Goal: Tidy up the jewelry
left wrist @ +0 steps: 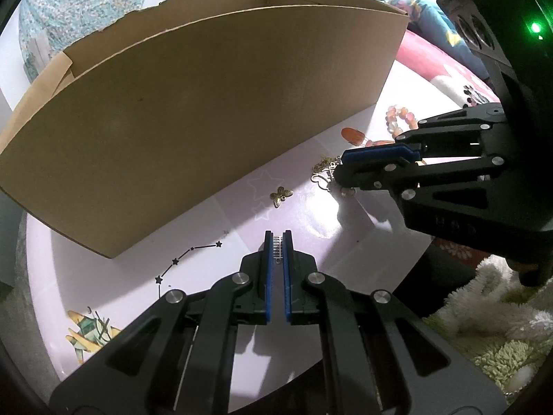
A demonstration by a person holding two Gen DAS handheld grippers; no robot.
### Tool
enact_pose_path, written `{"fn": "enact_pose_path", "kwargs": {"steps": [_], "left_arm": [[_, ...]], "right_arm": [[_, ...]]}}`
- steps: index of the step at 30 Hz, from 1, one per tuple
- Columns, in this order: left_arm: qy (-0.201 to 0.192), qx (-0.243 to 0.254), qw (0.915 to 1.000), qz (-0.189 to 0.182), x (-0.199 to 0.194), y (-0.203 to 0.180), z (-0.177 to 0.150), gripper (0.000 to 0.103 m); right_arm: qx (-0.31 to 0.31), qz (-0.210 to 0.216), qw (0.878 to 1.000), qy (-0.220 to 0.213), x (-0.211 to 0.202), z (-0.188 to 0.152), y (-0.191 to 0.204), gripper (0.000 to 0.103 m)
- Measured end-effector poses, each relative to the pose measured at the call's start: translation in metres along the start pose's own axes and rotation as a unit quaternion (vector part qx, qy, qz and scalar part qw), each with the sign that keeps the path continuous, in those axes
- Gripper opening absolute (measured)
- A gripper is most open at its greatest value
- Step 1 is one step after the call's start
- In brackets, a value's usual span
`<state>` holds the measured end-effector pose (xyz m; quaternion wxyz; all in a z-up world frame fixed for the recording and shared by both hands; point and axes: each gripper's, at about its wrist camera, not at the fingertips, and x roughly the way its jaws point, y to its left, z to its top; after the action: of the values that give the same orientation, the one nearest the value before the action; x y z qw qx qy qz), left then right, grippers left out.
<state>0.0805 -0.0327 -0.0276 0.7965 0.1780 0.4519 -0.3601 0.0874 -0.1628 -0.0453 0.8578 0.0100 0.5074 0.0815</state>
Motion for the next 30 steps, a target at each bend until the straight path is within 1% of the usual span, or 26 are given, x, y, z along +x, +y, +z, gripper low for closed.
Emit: {"fn": "enact_pose_path", "kwargs": {"steps": [6, 11, 13, 21, 28, 30], "left_arm": [[0.0, 0.0, 1.0, -0.001, -0.001, 0.001, 0.0, 0.004], [0.0, -0.001, 1.0, -0.001, -0.001, 0.002, 0.0, 0.004], [0.0, -0.001, 1.0, -0.002, -0.001, 0.002, 0.001, 0.004], [-0.001, -0.001, 1.0, -0.006, -0.002, 0.004, 0.001, 0.004], [-0.003, -0.003, 1.0, -0.008, -0.001, 0.004, 0.002, 0.004], [-0.003, -0.003, 1.0, -0.008, -0.001, 0.004, 0.002, 0.004]], "right_arm": [[-0.005, 0.002, 1.0, 0.009, 0.003, 0.009, 0.002, 0.011], [0.03, 0.032, 0.999, 0.023, 0.005, 0.016, -0.007, 0.011], [0.034, 0.034, 0.999, 0.022, 0.005, 0.017, -0.009, 0.011], [0.021, 0.017, 0.999, 0.017, 0.007, 0.018, -0.003, 0.011], [-0.01, -0.017, 1.0, 0.014, 0.008, 0.021, 0.01, 0.011], [-0.012, -0.02, 1.0, 0.014, 0.008, 0.02, 0.011, 0.011]]}}
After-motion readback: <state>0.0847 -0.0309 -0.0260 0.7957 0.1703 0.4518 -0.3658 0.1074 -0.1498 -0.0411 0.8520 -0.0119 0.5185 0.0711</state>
